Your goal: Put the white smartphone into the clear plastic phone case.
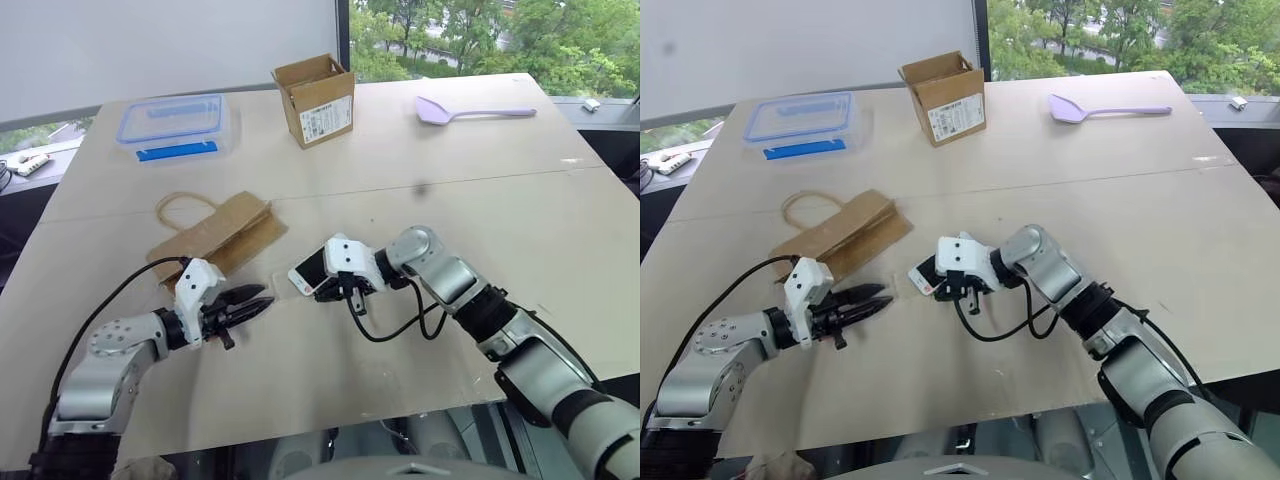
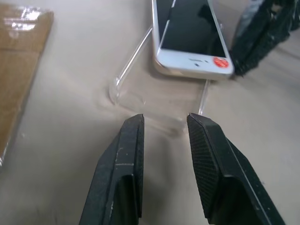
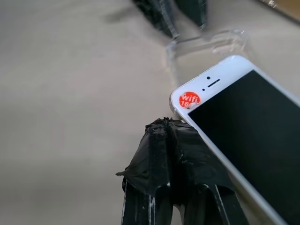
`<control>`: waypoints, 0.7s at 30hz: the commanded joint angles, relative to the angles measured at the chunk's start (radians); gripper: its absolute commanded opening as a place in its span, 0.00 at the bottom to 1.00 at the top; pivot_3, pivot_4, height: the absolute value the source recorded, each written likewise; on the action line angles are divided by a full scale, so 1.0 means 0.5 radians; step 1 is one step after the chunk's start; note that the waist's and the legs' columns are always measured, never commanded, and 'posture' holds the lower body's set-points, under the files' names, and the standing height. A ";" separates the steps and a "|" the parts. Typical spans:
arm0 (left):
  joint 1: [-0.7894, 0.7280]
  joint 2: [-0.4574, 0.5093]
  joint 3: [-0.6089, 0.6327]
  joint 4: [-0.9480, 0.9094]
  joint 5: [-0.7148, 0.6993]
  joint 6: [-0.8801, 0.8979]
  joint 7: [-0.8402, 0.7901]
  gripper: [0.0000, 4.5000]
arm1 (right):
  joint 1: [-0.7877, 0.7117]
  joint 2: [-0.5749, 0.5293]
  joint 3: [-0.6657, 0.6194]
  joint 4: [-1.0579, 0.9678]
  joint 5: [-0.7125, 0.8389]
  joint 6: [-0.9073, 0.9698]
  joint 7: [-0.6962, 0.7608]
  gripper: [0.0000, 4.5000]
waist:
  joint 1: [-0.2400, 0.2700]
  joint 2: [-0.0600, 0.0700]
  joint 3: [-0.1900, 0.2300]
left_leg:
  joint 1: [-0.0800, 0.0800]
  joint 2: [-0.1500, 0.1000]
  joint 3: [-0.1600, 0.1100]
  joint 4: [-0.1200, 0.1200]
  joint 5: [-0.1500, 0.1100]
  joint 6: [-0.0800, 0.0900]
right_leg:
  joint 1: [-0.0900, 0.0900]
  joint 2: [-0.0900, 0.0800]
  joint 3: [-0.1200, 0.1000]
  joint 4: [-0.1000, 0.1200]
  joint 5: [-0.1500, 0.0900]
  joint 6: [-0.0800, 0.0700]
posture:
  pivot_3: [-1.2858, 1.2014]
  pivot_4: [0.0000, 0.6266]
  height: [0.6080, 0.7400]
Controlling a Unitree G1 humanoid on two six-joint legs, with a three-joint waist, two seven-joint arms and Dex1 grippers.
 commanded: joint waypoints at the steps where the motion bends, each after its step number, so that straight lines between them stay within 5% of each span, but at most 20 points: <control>1: 0.040 0.029 0.080 -0.062 -0.014 -0.022 0.009 0.32 | -0.077 0.087 -0.039 0.054 0.006 -0.073 -0.032 0.00 | 0.000 0.000 0.000 | 0.000 0.000 0.000 0.000 0.000 0.000 | 0.000 0.000 0.000 0.000 0.000 0.000 | 0.52 0.24 1.00; 10: 0.080 0.018 0.099 -0.092 -0.019 -0.029 0.039 0.32 | -0.118 0.162 -0.057 0.153 -0.006 -0.126 -0.041 0.00 | 0.000 0.000 0.000 | 0.000 0.000 -0.001 0.000 0.000 0.000 | 0.000 -0.001 0.000 0.001 0.000 0.000 | 0.52 0.24 1.00; 16: 0.078 0.007 0.093 -0.095 -0.025 -0.035 0.045 0.32 | -0.082 0.159 -0.201 -0.063 0.247 0.100 0.086 0.00 | 0.001 0.000 0.000 | 0.000 0.000 -0.001 0.000 0.000 0.000 | 0.000 -0.001 0.000 0.001 0.000 0.000 | 0.52 0.24 1.00; 21: 0.067 -0.008 0.088 -0.097 -0.045 -0.038 0.039 0.32 | -0.184 0.237 -0.342 0.093 0.219 0.046 -0.151 0.00 | -0.001 0.000 0.000 | 0.000 0.000 -0.001 0.000 0.000 0.000 | 0.000 -0.002 0.000 0.002 0.000 0.000 | 0.52 0.24 1.00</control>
